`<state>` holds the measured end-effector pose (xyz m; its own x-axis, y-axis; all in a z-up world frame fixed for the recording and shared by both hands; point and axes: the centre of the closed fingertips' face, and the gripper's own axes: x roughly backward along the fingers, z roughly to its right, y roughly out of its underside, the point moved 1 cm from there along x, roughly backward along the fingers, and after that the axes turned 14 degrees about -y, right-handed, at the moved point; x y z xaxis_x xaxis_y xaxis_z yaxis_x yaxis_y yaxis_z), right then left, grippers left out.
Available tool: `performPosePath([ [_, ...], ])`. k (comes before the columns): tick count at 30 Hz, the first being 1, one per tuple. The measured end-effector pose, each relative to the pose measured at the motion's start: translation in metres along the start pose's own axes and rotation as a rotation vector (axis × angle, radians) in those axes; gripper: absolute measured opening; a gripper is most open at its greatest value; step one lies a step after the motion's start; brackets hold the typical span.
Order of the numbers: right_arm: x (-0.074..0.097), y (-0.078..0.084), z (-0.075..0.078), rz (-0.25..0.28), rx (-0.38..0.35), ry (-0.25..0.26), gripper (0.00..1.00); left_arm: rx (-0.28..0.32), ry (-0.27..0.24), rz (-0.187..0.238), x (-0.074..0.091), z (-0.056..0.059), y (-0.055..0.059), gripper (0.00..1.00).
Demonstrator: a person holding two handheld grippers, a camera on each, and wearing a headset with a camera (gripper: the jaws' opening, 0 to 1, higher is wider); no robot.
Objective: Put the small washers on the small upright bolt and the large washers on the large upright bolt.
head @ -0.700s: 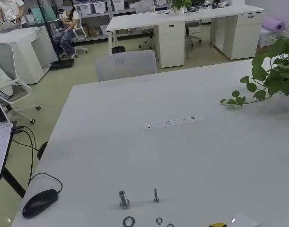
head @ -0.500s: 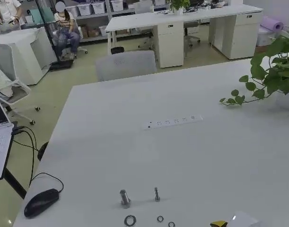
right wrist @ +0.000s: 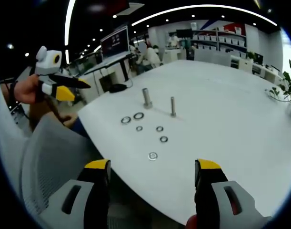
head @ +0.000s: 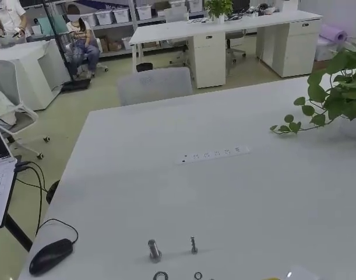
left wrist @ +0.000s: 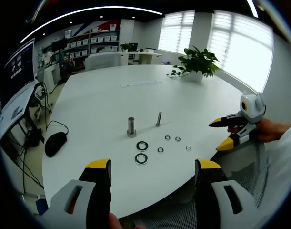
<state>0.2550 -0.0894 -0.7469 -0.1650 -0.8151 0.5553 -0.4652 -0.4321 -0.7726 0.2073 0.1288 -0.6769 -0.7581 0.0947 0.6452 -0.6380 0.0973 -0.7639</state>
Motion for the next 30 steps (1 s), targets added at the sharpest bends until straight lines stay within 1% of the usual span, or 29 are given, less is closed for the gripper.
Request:
performPosePath([
  [11, 0.0001, -0.0006, -0.0004, 0.001, 0.002, -0.001, 0.73, -0.001, -0.003, 0.001, 0.0001, -0.0004, -0.0005, 0.71],
  [30, 0.0000, -0.0007, 0.0004, 0.004, -0.002, -0.003, 0.73, 0.008, -0.015, -0.001, 0.0024, -0.0044, 0.0024, 0.71],
])
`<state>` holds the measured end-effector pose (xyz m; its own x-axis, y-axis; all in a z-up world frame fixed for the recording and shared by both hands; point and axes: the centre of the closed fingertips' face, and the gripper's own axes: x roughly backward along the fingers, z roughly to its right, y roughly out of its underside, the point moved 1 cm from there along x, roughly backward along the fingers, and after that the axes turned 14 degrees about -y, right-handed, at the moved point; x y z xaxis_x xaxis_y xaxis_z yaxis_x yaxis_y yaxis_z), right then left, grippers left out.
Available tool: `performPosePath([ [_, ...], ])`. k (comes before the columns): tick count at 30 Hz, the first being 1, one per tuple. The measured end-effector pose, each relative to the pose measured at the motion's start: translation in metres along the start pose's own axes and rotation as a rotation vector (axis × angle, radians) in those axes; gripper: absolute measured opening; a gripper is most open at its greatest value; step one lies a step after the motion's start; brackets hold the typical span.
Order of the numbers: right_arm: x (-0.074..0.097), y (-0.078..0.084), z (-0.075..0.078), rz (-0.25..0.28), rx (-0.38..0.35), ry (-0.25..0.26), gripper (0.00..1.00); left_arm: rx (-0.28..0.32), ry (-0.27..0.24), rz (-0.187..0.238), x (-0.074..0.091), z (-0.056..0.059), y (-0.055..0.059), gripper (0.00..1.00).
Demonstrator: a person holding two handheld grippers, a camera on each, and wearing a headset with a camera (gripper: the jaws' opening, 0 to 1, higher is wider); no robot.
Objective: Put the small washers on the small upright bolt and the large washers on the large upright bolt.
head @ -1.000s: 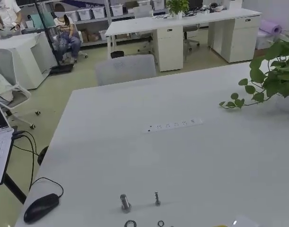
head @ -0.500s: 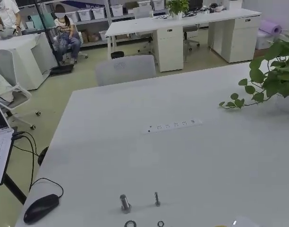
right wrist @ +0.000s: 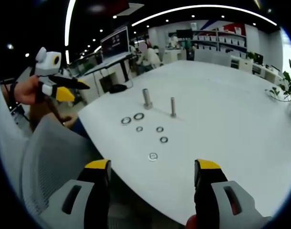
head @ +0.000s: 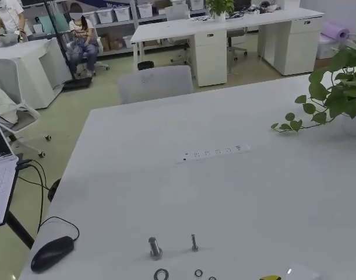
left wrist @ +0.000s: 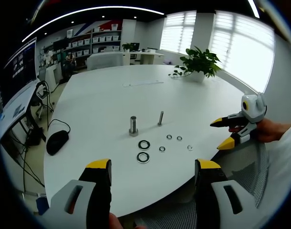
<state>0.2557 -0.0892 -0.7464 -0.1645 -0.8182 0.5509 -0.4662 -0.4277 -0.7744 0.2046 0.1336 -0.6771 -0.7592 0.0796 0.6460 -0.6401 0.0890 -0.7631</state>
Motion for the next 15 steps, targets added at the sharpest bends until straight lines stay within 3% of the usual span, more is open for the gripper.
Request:
performPosePath([
  [15, -0.0006, 0.0017, 0.0016, -0.014, 0.000, 0.001, 0.73, -0.020, 0.007, -0.002, -0.0023, 0.0029, 0.0004, 0.72],
])
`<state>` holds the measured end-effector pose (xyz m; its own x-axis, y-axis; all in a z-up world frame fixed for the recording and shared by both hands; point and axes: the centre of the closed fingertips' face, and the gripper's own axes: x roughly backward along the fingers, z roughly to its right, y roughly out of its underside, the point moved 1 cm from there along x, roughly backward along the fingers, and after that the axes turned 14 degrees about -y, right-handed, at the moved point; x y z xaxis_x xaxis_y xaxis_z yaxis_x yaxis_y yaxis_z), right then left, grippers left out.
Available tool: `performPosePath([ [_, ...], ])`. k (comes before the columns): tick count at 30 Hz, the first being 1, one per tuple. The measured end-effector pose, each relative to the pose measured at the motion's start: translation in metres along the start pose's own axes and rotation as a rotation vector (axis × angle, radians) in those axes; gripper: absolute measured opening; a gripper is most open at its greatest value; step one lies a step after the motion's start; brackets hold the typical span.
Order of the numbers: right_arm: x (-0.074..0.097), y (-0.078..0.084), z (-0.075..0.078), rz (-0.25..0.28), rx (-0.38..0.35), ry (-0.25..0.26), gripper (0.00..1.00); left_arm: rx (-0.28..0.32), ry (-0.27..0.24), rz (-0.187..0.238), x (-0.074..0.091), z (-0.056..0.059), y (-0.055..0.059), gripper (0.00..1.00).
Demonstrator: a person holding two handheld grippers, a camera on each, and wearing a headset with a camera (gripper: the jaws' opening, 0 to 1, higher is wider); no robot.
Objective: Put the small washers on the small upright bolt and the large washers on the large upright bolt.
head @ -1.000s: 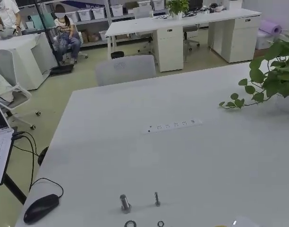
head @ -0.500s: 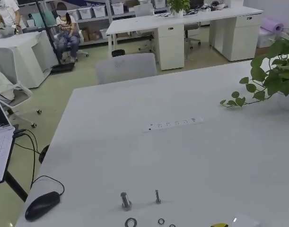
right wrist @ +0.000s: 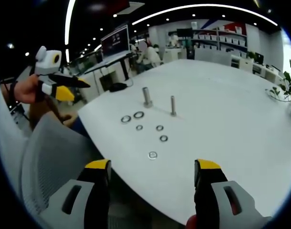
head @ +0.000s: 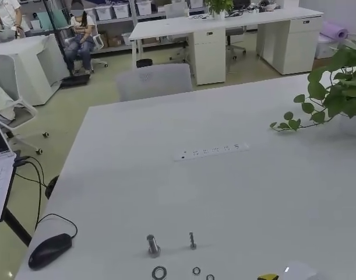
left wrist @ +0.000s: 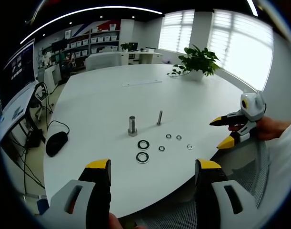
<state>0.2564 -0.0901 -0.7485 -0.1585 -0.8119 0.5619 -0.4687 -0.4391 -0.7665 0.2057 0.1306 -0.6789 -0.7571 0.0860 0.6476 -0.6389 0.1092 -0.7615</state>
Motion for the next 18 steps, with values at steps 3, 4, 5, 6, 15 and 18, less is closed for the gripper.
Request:
performPosePath([
  [3, 0.000, 0.000, 0.001, 0.001, -0.011, -0.007, 0.73, 0.000, 0.000, -0.001, -0.001, 0.001, 0.000, 0.71],
  [4, -0.001, 0.000, 0.001, 0.000, -0.014, -0.008, 0.73, 0.000, 0.001, 0.000, -0.001, 0.002, 0.001, 0.71],
  [5, -0.001, 0.000, 0.002, -0.002, -0.015, -0.010, 0.72, -0.001, 0.000, 0.000, -0.001, 0.002, 0.001, 0.71],
  [6, -0.002, 0.000, 0.002, -0.007, -0.012, -0.015, 0.72, -0.003, 0.000, 0.000, -0.001, 0.003, 0.001, 0.71],
  [15, -0.011, -0.004, 0.012, -0.084, 0.047, -0.044, 0.64, 0.016, -0.011, 0.011, -0.003, 0.000, -0.004, 0.71],
  [18, -0.011, -0.006, 0.020, -0.105, 0.055, -0.047, 0.64, 0.025, -0.017, 0.019, -0.004, -0.002, -0.007, 0.70],
])
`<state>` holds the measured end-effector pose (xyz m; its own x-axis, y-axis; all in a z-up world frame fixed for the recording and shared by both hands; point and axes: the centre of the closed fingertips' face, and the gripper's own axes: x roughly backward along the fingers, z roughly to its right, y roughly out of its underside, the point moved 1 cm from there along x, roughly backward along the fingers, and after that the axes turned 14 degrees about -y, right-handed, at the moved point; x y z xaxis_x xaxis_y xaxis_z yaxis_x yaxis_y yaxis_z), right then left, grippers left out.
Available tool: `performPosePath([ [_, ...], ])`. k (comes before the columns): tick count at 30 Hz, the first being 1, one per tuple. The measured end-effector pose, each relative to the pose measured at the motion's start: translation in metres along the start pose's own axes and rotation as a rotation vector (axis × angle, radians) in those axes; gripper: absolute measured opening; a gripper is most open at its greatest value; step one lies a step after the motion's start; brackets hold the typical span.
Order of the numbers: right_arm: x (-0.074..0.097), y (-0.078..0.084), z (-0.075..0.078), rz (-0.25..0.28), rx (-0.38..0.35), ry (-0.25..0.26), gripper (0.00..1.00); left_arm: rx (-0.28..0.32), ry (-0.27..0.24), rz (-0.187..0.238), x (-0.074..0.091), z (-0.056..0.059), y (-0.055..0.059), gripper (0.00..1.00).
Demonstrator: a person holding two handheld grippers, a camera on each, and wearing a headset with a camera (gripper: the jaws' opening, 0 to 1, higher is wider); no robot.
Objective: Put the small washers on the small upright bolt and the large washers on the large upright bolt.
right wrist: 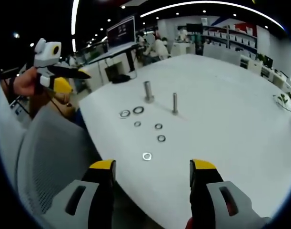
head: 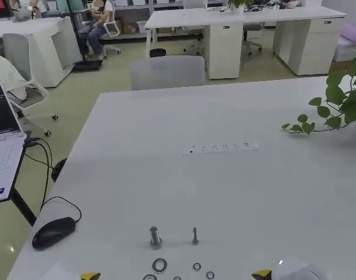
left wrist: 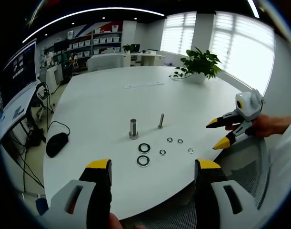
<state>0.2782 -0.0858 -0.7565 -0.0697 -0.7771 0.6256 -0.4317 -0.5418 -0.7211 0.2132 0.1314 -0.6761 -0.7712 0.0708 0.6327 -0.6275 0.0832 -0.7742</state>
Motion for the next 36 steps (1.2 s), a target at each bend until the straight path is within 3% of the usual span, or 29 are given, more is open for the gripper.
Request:
performPosePath([
  [4, 0.000, -0.001, 0.011, -0.039, 0.020, 0.002, 0.63, 0.011, -0.003, 0.009, -0.002, 0.000, -0.004, 0.70],
  [13, -0.018, 0.004, 0.029, -0.201, 0.142, -0.055, 0.52, 0.008, -0.007, 0.011, -0.008, 0.000, -0.008, 0.69],
  [21, -0.044, 0.008, 0.021, -0.298, 0.239, -0.138, 0.40, -0.006, -0.003, 0.003, -0.009, 0.001, -0.008, 0.69],
  [24, -0.052, 0.014, 0.017, -0.362, 0.303, -0.168, 0.39, -0.008, -0.004, -0.001, -0.009, 0.000, -0.008, 0.69],
  [33, -0.065, 0.022, 0.012, -0.423, 0.412, -0.223, 0.30, -0.007, -0.005, 0.001, -0.010, -0.004, -0.008, 0.68],
  [36, -0.068, 0.019, 0.006, -0.405, 0.431, -0.248, 0.26, 0.000, -0.008, 0.003, -0.009, -0.005, -0.007, 0.68],
])
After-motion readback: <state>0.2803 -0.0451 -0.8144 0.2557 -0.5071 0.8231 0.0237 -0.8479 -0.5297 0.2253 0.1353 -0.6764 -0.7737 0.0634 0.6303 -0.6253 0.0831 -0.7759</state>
